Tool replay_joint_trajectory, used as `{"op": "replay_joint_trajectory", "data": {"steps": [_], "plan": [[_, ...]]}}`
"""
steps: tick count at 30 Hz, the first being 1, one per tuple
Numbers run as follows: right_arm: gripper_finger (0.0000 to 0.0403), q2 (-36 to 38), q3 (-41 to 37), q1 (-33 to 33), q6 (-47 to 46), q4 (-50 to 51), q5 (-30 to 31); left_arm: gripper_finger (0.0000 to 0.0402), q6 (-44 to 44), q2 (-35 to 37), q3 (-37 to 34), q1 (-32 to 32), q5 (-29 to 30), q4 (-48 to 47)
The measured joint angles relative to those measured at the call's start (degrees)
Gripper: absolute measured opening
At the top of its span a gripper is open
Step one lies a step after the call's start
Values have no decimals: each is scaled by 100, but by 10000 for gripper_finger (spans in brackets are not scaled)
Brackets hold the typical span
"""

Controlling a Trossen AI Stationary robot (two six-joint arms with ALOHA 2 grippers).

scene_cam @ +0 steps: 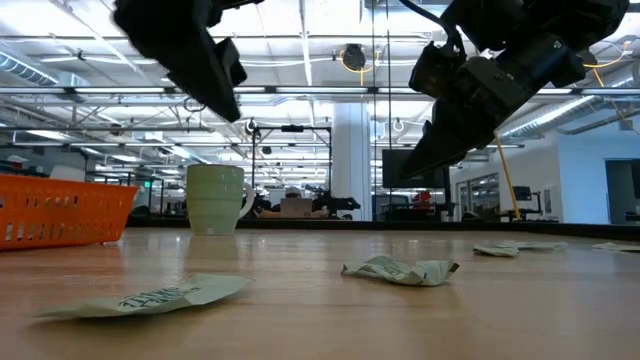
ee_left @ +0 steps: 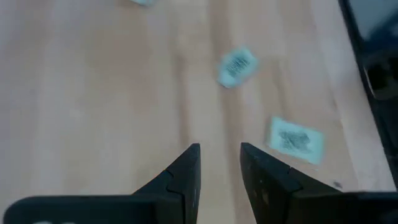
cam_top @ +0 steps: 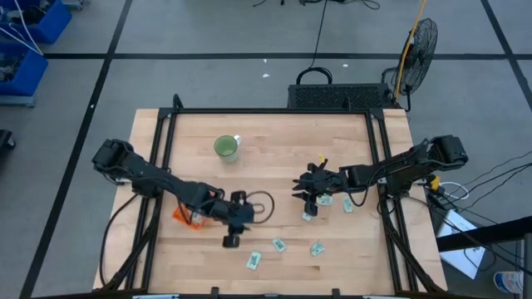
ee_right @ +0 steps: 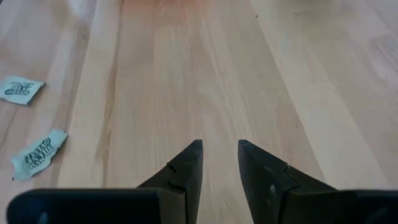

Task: Pick and place Stevia / Truvia into bins
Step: Put the stevia packet into the orange bin

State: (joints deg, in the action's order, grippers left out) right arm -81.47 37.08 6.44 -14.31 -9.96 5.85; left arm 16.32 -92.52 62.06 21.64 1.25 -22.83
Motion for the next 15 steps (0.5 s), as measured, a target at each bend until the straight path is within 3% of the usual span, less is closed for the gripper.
{"op": "replay_joint_trajectory", "data": {"steps": [8, 15], "plan": [[98, 0, 0, 0, 0, -58, 0, 118, -679, -847, 0, 45, -81, 1528], [98, 0, 0, 2, 0, -116, 0, 118, -1725, -1621, -1, -161, -645, 3147]]}}
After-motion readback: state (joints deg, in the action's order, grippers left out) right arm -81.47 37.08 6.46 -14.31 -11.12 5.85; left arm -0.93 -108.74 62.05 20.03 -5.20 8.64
